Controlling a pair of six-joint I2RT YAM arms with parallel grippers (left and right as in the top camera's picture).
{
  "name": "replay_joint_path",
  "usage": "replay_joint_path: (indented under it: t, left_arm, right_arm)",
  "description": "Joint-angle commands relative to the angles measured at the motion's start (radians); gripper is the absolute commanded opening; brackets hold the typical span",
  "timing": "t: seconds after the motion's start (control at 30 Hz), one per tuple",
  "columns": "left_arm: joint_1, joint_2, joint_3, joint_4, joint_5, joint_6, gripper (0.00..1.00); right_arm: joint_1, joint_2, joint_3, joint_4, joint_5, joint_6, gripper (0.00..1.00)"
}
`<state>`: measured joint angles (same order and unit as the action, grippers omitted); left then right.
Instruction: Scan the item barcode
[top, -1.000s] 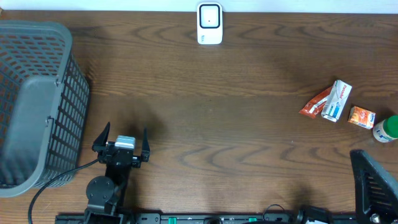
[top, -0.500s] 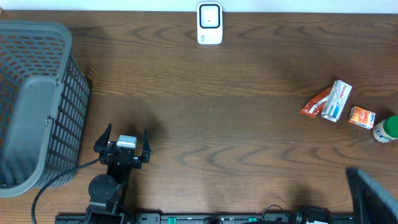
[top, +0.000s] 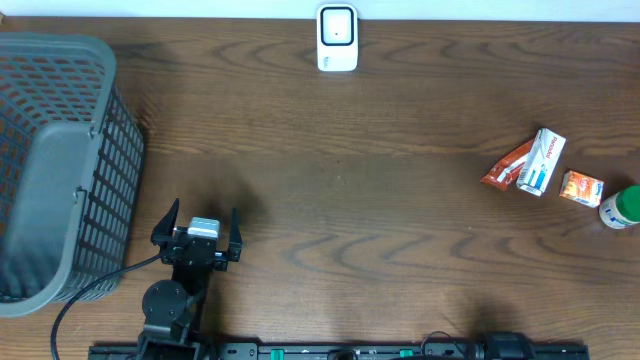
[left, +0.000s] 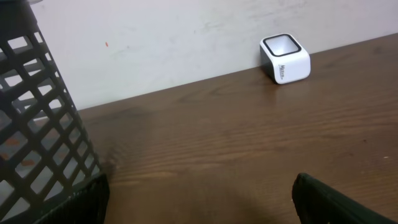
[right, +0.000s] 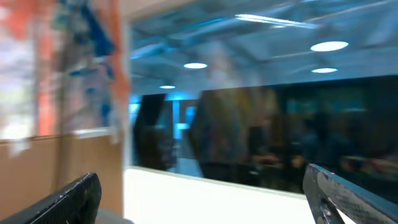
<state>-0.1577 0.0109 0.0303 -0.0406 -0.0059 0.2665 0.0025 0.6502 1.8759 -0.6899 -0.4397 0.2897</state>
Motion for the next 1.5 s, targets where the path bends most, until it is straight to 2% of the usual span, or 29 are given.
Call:
replay_joint_path:
  t: [0.0,0.1,0.4,0.57,1.0,1.3,1.47]
  left_arm:
    - [0.004,-0.006,-0.01,-0.011,-0.012,0.01,0.93]
    - [0.004,-0.006,-0.01,-0.011,-0.012,0.01,0.93]
    - [0.004,-0.006,-0.01,-0.011,-0.013,0.01,0.93]
    - [0.004,-0.006,-0.01,-0.011,-0.012,0.01,0.93]
    - [0.004,-0.006,-0.01,-0.011,-0.012,0.01,0.93]
    - [0.004,-0.006,-0.01,-0.011,-0.013,0.01,0.93]
    - [0.004,-0.006,-0.01,-0.011,-0.012,0.01,0.93]
  right_arm:
    - [0.008,-0.039,-0.038,-0.007,0.158,-0.066,0.99]
    - [0.006,-0.133,-0.109,0.013,0.234,-0.116,0.99]
    - [0.003,-0.432,-0.392,0.157,0.354,-0.116,0.99]
    - [0.0,-0.529,-0.487,0.175,0.555,-0.111,0.99]
    - [-0.002,-0.552,-0.578,0.241,0.659,-0.112,0.99]
    - [-0.002,-0.552,-0.584,0.159,0.614,-0.113,0.99]
    - [-0.002,-0.552,-0.641,0.144,0.578,-0.232,0.99]
